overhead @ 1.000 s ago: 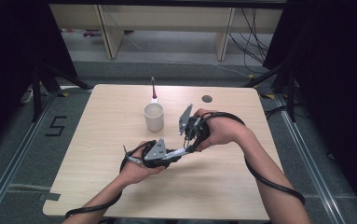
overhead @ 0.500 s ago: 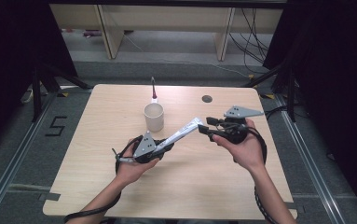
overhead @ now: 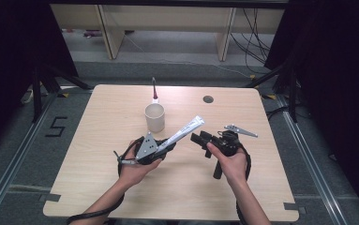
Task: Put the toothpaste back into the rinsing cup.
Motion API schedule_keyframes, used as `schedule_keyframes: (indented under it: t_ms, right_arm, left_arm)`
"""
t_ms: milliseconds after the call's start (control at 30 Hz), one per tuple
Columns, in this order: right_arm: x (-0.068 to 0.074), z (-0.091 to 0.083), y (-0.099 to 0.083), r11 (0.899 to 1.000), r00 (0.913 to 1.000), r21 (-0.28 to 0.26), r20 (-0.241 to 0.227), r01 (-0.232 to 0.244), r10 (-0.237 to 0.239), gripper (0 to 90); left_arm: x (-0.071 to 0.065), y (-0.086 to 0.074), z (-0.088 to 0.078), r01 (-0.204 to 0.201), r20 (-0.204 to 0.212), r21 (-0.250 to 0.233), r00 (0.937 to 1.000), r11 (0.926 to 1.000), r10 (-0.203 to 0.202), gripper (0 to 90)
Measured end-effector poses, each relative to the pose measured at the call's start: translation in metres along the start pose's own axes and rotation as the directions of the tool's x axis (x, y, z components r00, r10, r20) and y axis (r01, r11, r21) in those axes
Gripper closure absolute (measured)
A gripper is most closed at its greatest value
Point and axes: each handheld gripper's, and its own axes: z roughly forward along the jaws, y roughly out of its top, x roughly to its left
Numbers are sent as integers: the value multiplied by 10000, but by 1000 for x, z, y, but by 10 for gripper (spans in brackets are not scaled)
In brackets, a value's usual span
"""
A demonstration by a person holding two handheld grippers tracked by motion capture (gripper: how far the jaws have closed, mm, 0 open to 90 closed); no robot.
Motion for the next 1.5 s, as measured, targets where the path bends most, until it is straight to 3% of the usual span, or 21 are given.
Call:
schedule_keyframes:
  t_ms: [67,100,133,167,300,467,533,567,600,667,700,733,900,1000,1167,1200,1433,1467,1500]
  right_arm:
    - [7,3,-1,9996,9996,64,-47,-282,282,389]
    - [7,5,-1,10000,10000,67,-64,-71,71,381]
    - [10,7,-2,9995,9996,137,28,-267,267,380]
    - [9,10,-2,9999,9999,35,19,-108,108,378]
    - [9,16,-2,9989,9989,-78,65,-453,454,377]
    - [8,24,-2,9987,9987,-40,-123,-502,502,381]
    - [9,26,-2,9973,9972,-19,-179,-733,732,408]
    - [6,28,-1,9987,9983,-136,-302,-497,493,425]
    - [7,28,-1,9973,9971,-45,-197,-735,734,431]
    - [5,28,0,9957,9947,-177,-499,-905,895,458]
    - [6,28,0,9915,9895,-104,-655,-1295,1286,465]
    - [4,29,0,9937,9925,-261,-585,-1092,1075,469]
    - [6,28,0,9897,9886,-339,-622,-1393,1370,492]
    - [4,28,0,9904,9900,-499,-653,-1285,1252,537]
    - [2,26,1,9863,9867,-610,-634,-1535,1497,636]
    - [5,24,2,9813,9810,-569,-726,-1841,1798,656]
    - [18,21,7,9941,9939,-517,-605,-950,919,752]
    - [17,22,9,9976,9978,-590,-574,-367,333,756]
    - [20,21,10,9983,9985,-563,-535,-129,99,763]
  left_arm:
    - [-1,-1,2,24,12,-94,10000,10000,-23,746]
    - [-1,0,1,13,-5,-26,10000,10000,-13,746]
    - [-2,0,2,-28,21,-21,10000,10000,28,746]
    - [-3,0,2,-59,20,-46,10000,10000,59,746]
    - [-6,1,3,-155,76,-41,9999,9999,155,746]
    - [-7,1,6,-104,49,-86,9999,9999,104,745]
    - [-7,0,6,-139,50,-26,9999,9999,139,745]
    - [-7,0,6,-107,63,-35,9999,9999,107,745]
    - [-7,0,6,-95,55,-49,9999,9999,95,745]
    - [-7,0,5,-95,21,-75,10000,9999,95,745]
    - [-7,0,5,-55,2,-110,10000,9999,55,744]
    - [-7,0,5,-76,-5,-93,10000,9999,76,744]
    - [-9,2,6,-137,-81,-128,9999,9998,136,743]
    - [-10,2,7,-136,-79,-101,9999,9999,135,742]
    - [-12,2,10,-269,-110,-32,9996,9996,269,738]
    - [-13,2,10,-299,-111,23,9995,9995,299,735]
    - [-15,3,14,-360,2,181,9994,9992,360,680]
    - [-16,4,15,-249,17,108,9997,9996,249,671]
    - [-15,5,14,-283,64,176,9996,9994,282,654]
